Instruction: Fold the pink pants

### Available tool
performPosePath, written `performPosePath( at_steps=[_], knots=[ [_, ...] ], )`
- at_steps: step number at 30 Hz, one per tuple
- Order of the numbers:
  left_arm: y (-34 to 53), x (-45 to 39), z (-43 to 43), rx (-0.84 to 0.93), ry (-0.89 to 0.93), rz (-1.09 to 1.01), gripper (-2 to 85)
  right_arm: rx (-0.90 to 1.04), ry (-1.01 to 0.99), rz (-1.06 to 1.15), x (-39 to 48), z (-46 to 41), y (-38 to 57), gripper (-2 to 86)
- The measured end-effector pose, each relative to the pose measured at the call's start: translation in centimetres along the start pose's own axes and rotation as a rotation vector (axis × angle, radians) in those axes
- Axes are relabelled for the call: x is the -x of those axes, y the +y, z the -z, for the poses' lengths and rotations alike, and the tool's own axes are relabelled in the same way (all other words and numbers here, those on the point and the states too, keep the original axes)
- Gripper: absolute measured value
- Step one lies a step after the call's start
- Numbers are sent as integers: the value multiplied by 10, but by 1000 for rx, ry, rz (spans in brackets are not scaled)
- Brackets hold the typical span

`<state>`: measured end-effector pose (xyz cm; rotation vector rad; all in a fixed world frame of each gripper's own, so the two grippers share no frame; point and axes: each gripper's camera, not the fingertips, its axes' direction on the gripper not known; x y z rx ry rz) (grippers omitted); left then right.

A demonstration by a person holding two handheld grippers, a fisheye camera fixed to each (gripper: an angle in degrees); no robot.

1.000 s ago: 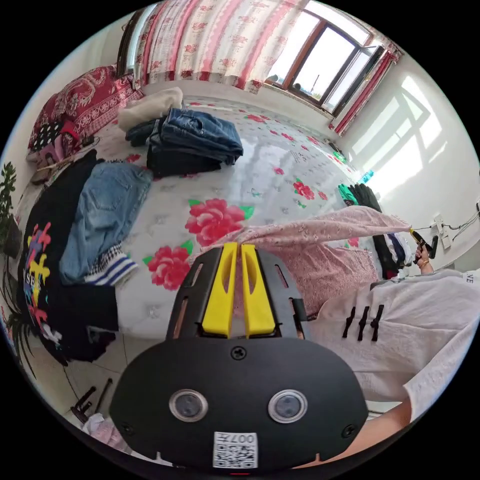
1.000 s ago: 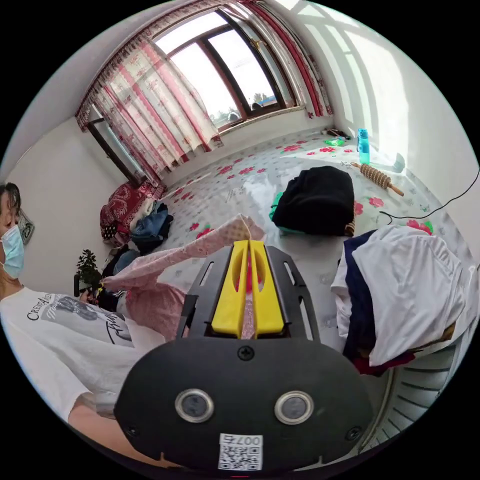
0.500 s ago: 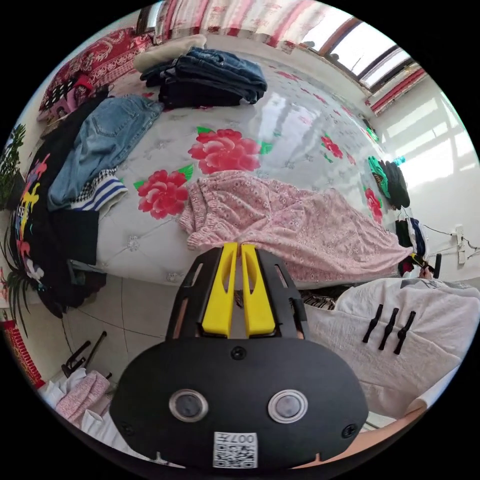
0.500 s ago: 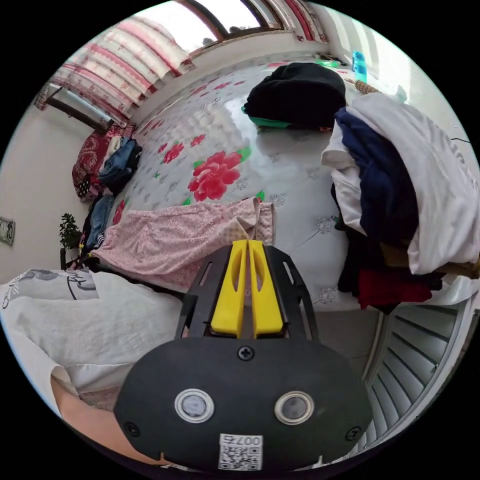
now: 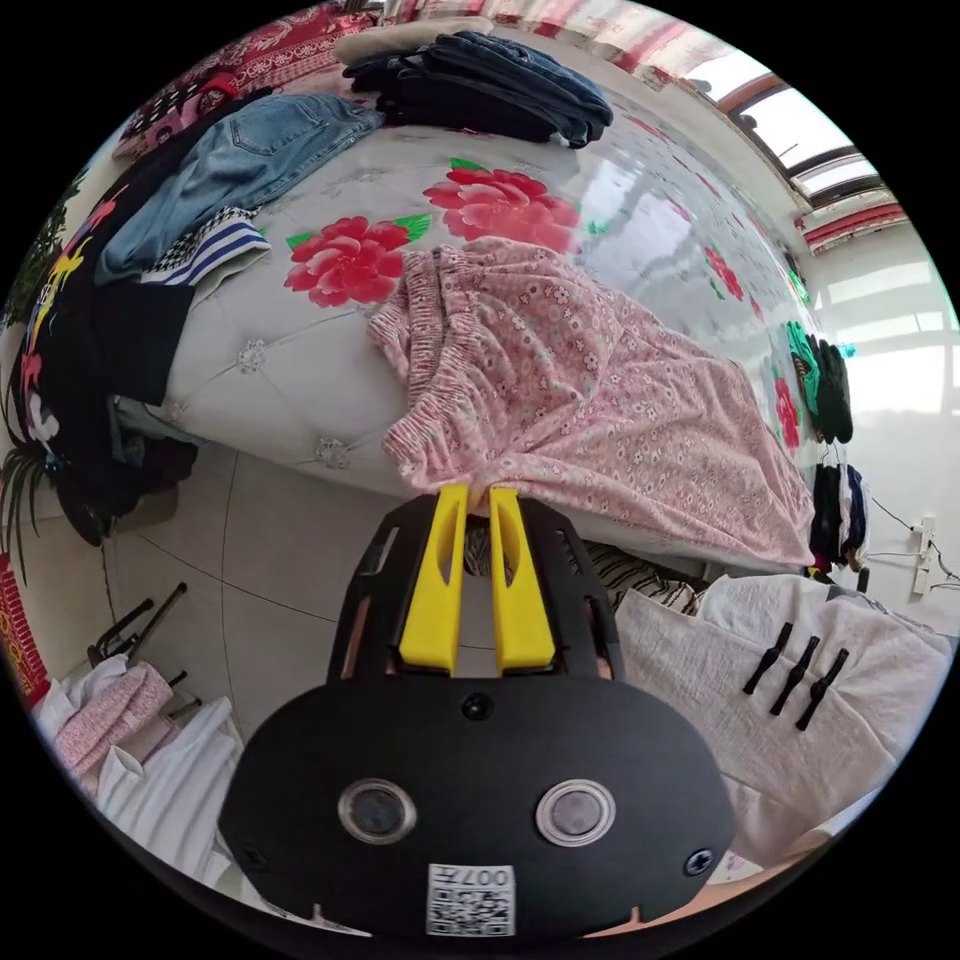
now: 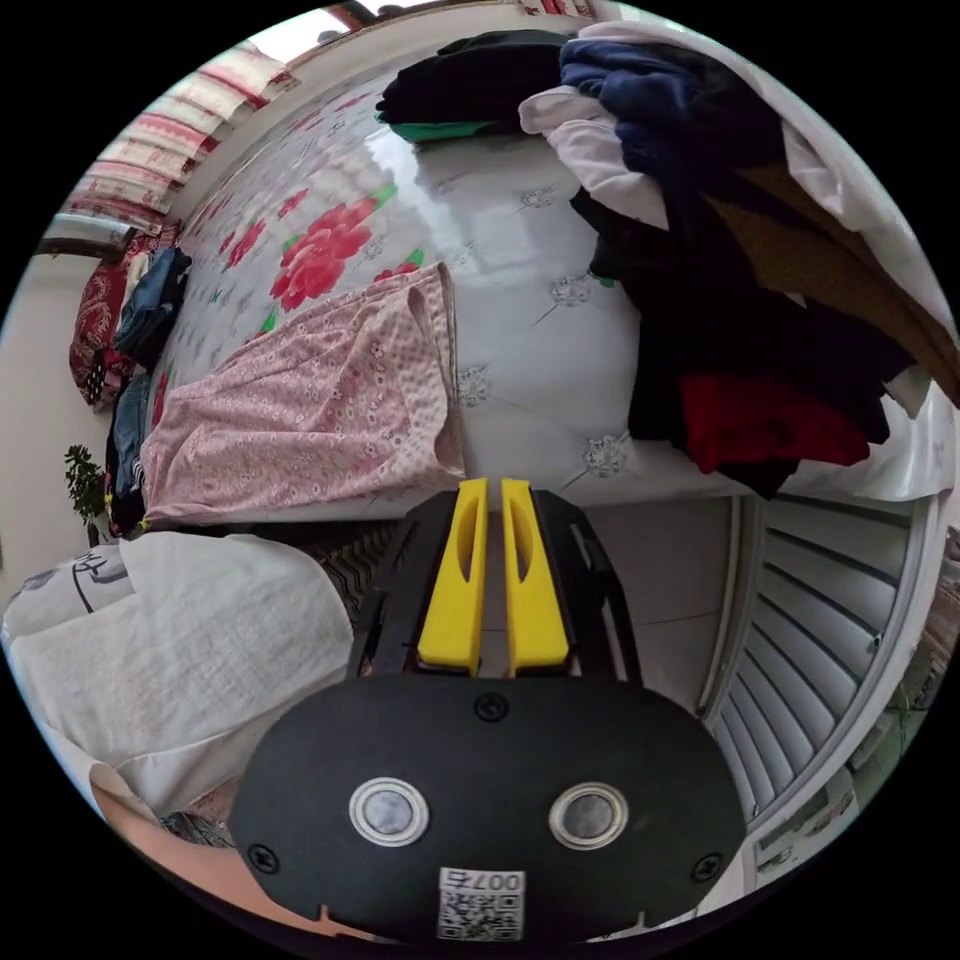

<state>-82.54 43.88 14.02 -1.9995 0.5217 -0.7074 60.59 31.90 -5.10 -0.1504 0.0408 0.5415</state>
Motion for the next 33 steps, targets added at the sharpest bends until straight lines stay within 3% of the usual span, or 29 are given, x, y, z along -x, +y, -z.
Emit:
performPosePath(
  at_steps=[6,13,15,17,20,28,33],
  knots=[
    [53,23,14,-77,35,117,50,-129,-69,-69,-9,28,15,21],
    [83,8,18,-221,83,185,48,-157,-91,262,98,11,-52,38],
    [77,-3,20,-241,75,168,49,-111,-32,342,130,-1,-76,40],
    [71,-15,25,-262,65,129,48,-75,206,354,154,-14,-101,42],
    [68,-33,30,-269,35,73,40,-79,357,267,144,-22,-116,44],
    [77,-34,11,-231,72,135,-6,30,41,23,98,-53,-137,34],
    [68,-31,21,-223,20,122,-9,-90,56,114,115,-26,-130,7]
  ],
)
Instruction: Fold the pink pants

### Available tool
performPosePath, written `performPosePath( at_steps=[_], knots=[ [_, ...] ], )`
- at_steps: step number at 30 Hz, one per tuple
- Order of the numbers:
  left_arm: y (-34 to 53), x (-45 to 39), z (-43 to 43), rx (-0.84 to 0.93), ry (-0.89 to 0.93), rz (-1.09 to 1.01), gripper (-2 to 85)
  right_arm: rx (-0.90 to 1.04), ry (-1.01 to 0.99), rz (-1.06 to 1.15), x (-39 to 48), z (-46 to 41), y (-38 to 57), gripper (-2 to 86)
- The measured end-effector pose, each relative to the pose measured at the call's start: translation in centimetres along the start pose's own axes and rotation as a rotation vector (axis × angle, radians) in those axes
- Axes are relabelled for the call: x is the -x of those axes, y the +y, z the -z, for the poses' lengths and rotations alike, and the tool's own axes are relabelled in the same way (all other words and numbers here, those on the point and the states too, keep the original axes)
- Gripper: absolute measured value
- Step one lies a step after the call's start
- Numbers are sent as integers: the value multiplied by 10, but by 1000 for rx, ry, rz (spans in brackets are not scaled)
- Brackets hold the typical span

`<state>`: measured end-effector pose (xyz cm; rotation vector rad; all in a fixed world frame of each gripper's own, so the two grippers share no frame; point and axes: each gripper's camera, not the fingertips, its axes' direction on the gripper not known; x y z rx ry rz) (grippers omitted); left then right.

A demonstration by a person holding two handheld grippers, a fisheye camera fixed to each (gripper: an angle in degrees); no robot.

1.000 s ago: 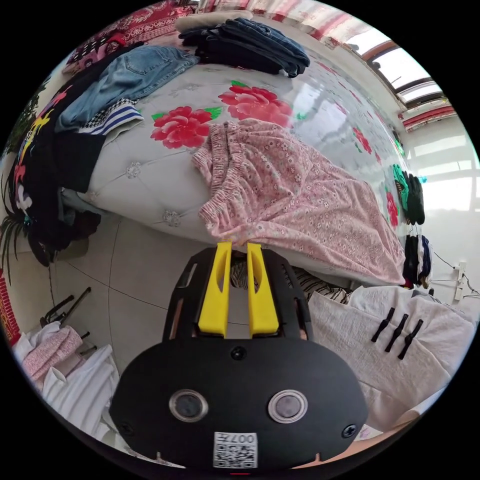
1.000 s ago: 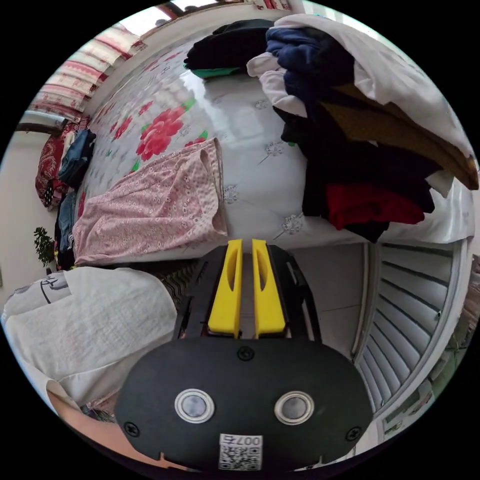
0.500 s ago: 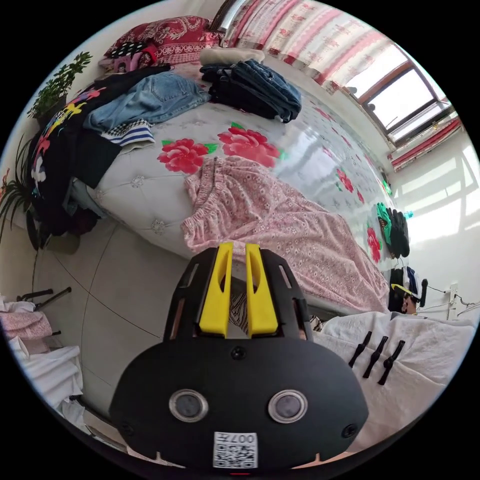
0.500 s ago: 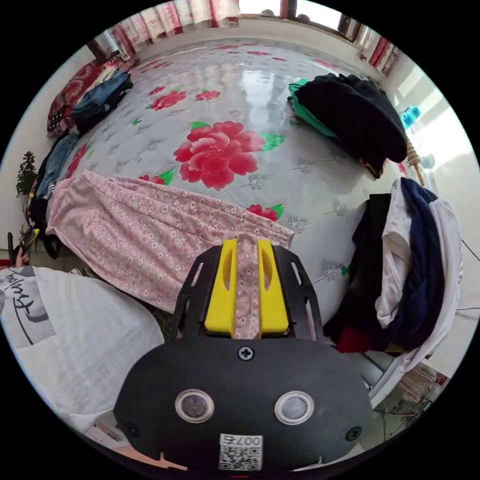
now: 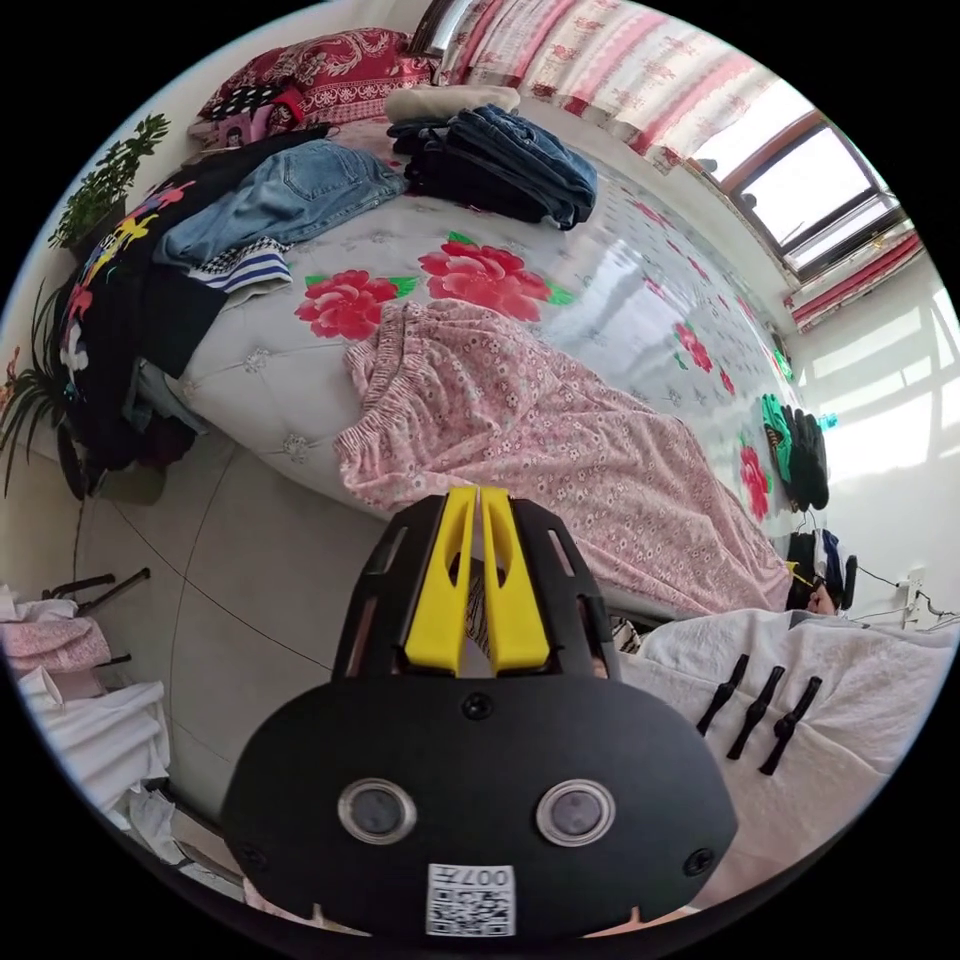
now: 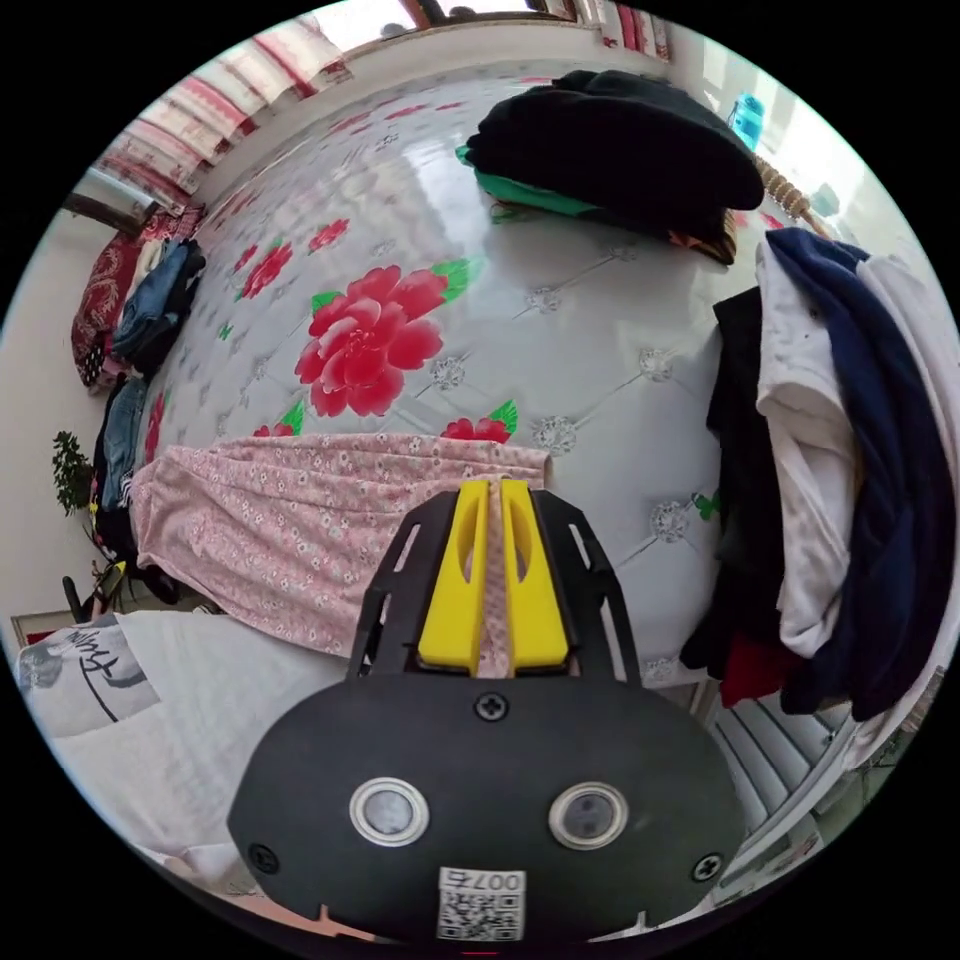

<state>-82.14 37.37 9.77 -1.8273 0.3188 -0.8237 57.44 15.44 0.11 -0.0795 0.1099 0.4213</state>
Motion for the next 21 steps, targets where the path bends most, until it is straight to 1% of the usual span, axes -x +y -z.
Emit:
performPosePath(
  at_steps=[2,4,10,12,15,17,19,21],
  knots=[
    [-4,1,2,-4,-9,-1,-10,-82,31,4,-1,19,1,3],
    [-9,2,1,-12,9,14,-10,-94,23,-41,-8,20,-3,2],
    [-19,-2,-5,12,29,21,-10,-3,50,-215,-26,-37,-26,9],
    [-20,-3,0,8,24,11,-10,-2,61,-216,-24,-44,-28,15],
    [-20,1,9,0,8,17,-10,-100,55,-201,-22,-25,-18,24],
    [-18,8,11,-7,2,43,-10,-183,11,-189,-23,-2,3,29],
    [-15,20,11,-16,17,95,-9,-188,-30,-172,-23,6,21,30],
    [-14,31,8,-18,39,144,-9,-154,-62,-152,-21,3,38,31]
  ],
)
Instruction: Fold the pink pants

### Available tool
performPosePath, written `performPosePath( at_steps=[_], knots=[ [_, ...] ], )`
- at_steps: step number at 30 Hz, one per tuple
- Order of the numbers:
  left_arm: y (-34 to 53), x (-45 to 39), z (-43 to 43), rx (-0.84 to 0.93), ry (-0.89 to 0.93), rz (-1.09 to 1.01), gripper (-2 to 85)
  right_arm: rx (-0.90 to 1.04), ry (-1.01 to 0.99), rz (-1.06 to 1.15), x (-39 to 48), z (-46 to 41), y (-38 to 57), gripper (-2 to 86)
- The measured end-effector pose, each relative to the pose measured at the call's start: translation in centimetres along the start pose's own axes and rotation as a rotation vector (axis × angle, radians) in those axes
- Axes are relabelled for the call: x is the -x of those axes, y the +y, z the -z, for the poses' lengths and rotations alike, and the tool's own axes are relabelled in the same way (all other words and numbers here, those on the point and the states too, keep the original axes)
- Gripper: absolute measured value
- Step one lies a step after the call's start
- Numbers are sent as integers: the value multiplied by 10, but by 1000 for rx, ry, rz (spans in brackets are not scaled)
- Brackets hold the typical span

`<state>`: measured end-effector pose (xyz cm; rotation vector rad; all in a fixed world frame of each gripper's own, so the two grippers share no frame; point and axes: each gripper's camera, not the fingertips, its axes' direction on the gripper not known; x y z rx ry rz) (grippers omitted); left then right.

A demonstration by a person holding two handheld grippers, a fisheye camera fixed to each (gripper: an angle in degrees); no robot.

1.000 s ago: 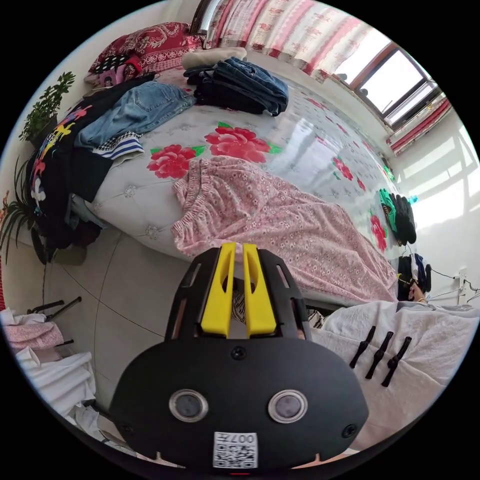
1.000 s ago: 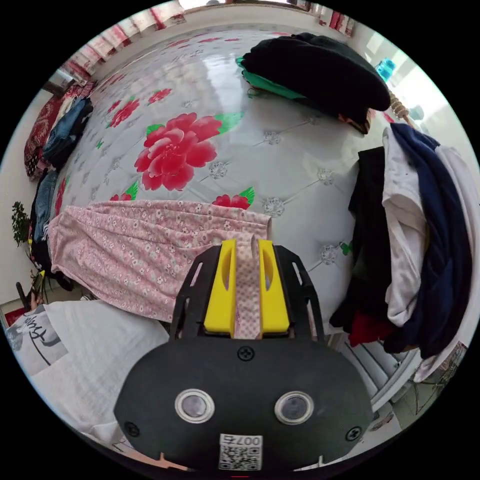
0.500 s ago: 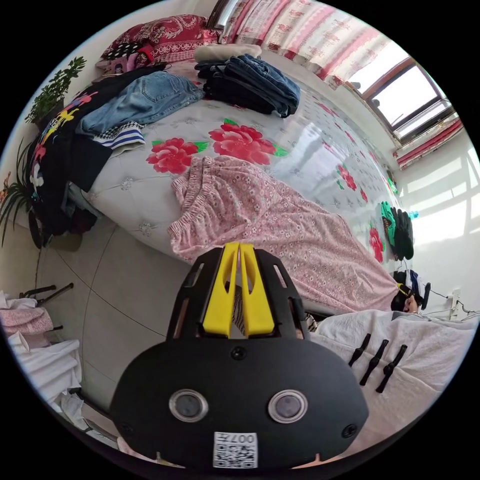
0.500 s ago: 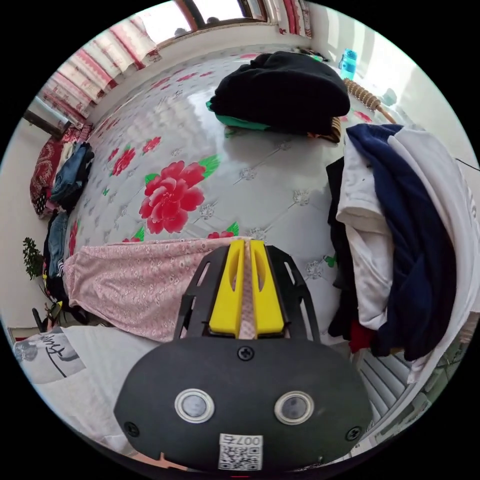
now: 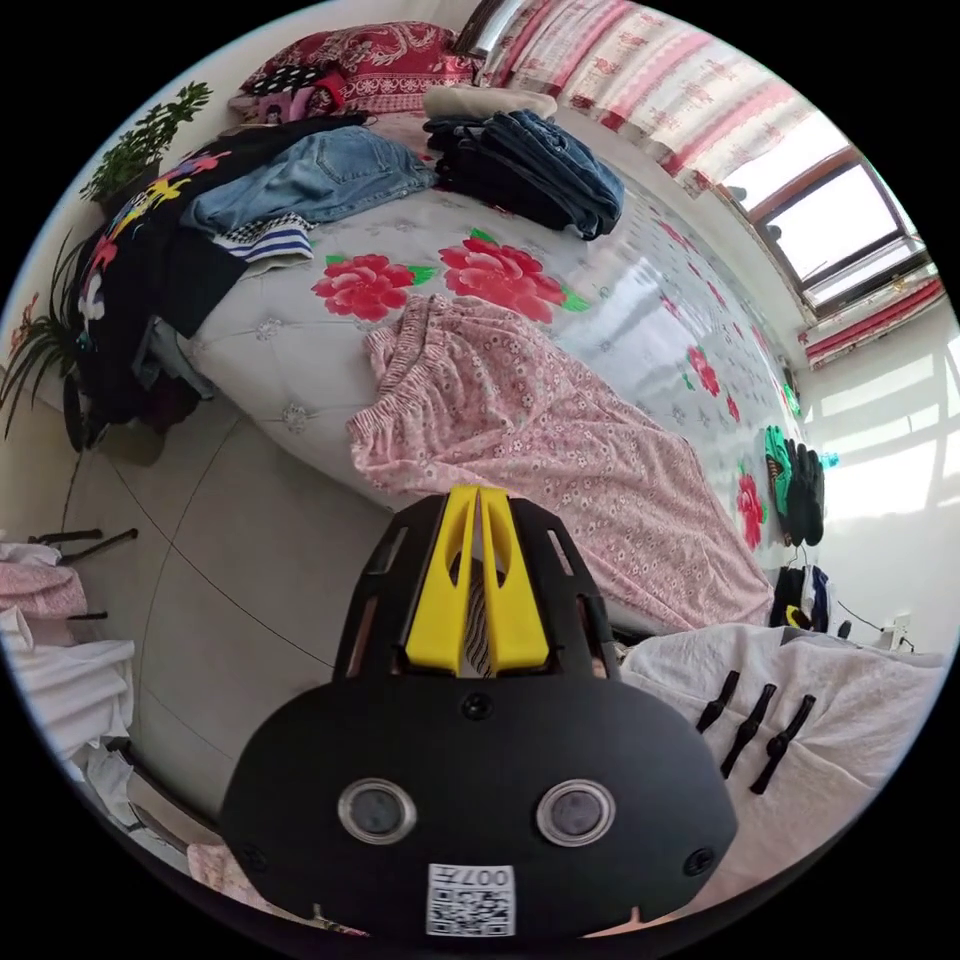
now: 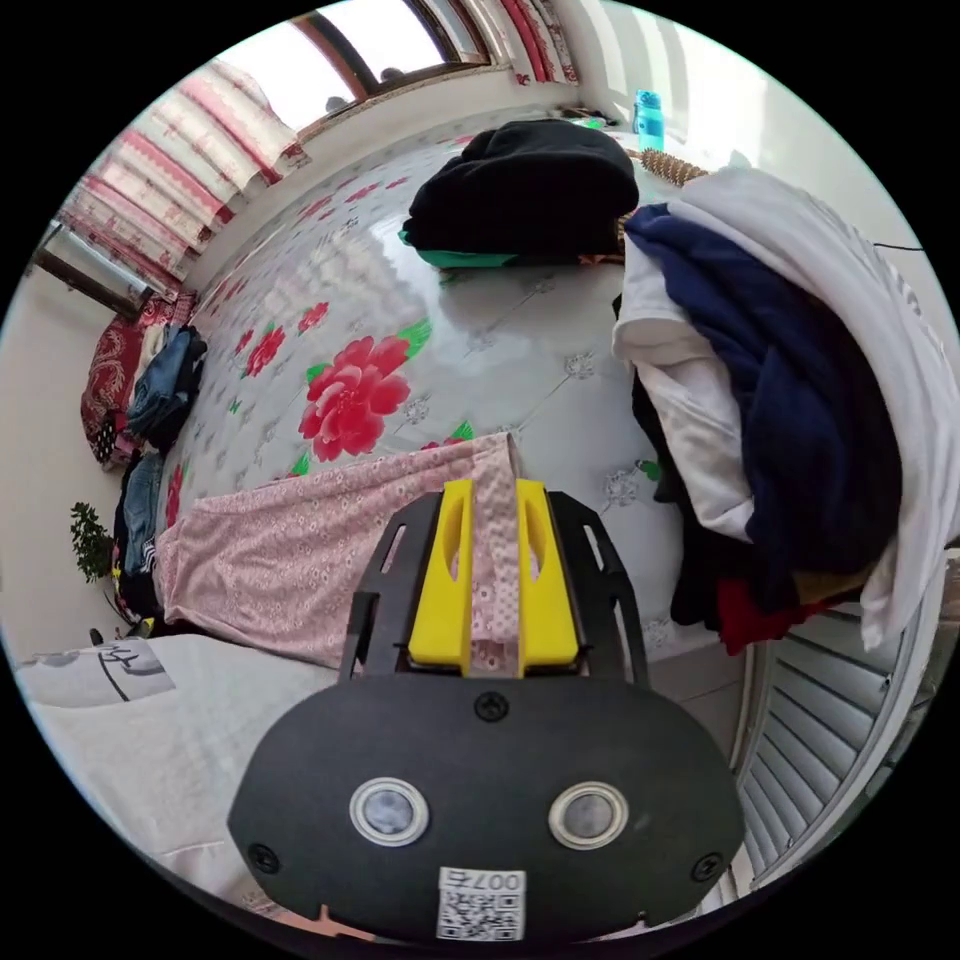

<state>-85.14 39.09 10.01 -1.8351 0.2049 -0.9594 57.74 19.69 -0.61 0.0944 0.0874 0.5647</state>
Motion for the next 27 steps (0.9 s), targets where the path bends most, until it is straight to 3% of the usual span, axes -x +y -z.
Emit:
performPosePath(
  at_steps=[5,11,17,20,23,27],
  knots=[
    [-15,26,-1,-37,49,142,-3,239,-134,185,18,-50,45,26],
    [-37,54,23,-85,12,288,21,386,30,299,39,-83,48,15],
    [-68,89,25,-73,17,334,71,137,24,328,85,-44,18,11],
    [-90,109,6,5,62,361,97,75,-89,363,135,-50,4,9],
    [-107,128,-14,99,90,401,91,103,-233,461,205,-77,-4,9],
    [-123,137,-24,202,160,386,6,189,-330,599,293,-116,1,10]
  ],
)
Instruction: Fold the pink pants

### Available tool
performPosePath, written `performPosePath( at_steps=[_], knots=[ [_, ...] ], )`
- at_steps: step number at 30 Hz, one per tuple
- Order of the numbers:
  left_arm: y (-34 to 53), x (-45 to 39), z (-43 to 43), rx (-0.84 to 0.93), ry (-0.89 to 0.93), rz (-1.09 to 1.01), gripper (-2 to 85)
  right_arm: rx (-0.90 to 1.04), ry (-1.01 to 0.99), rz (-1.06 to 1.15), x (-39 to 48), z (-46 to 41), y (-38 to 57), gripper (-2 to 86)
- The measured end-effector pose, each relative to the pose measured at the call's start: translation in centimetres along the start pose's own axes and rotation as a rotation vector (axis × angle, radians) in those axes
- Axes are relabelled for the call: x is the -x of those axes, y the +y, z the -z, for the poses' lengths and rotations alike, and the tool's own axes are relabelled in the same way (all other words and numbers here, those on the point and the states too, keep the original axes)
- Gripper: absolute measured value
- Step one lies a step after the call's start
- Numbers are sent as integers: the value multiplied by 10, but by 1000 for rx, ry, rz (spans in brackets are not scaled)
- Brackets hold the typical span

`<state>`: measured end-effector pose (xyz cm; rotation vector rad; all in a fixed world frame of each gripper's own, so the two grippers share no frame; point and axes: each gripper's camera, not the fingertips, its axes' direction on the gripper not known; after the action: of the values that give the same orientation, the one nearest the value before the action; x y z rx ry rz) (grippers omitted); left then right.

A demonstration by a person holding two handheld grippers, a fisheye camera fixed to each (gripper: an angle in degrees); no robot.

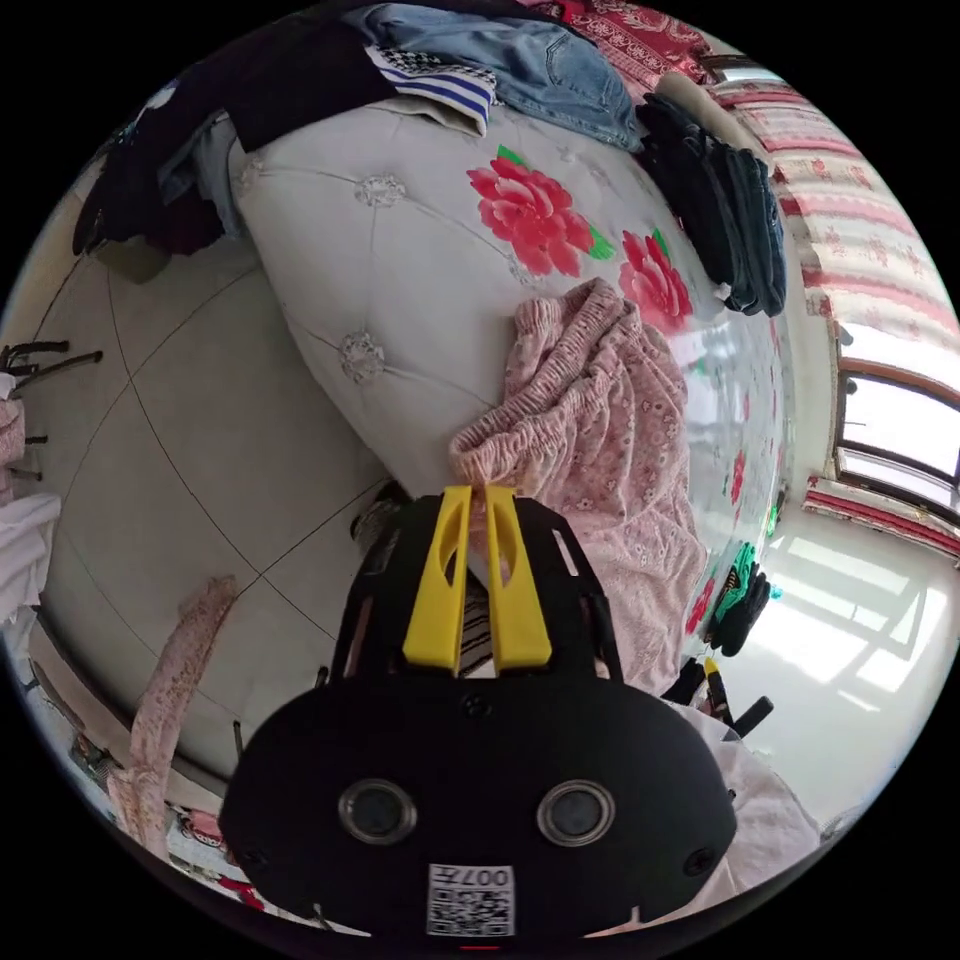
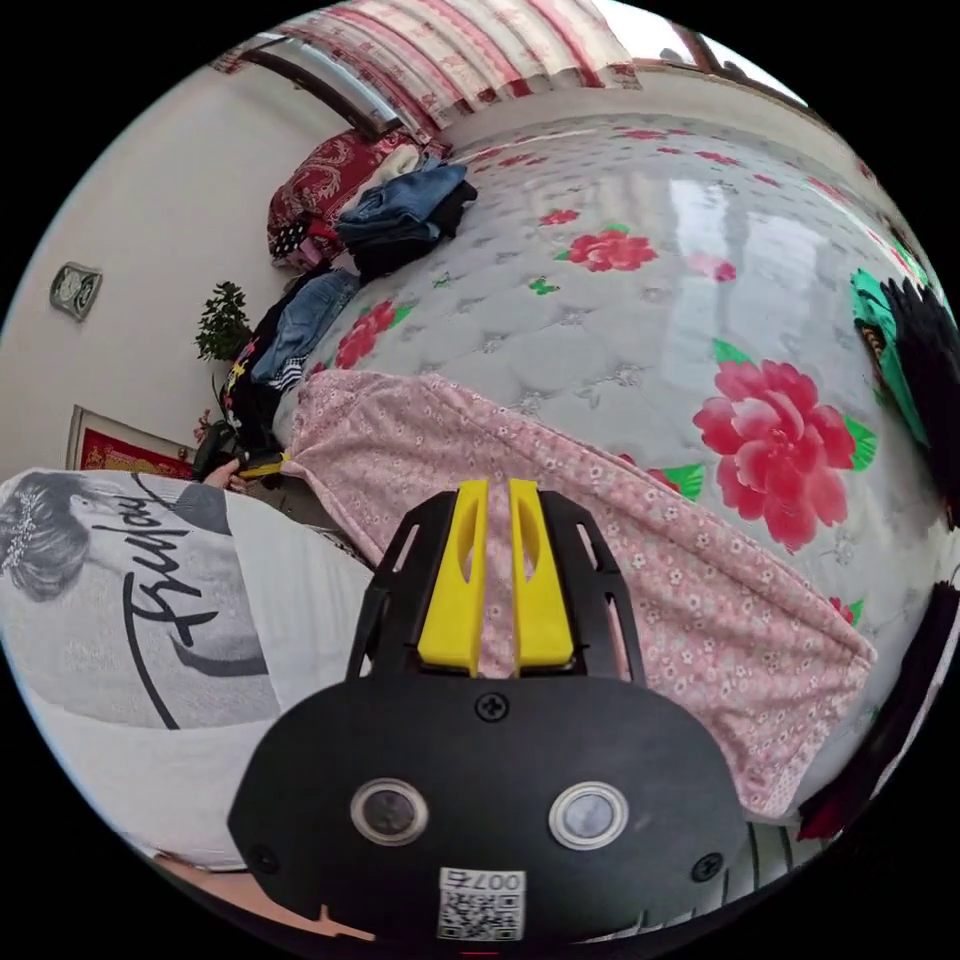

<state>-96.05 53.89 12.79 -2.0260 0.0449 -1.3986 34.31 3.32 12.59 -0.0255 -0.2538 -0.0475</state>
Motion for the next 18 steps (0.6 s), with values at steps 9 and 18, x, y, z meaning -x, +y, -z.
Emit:
performPosePath(
  at_steps=[9,18],
  knots=[
    [-10,-116,126,-310,279,-582,-9,192,-37,118,73,-83,-45,9],
    [-57,-67,72,-206,185,-494,-9,274,-93,104,105,-131,-73,15]
  ],
)
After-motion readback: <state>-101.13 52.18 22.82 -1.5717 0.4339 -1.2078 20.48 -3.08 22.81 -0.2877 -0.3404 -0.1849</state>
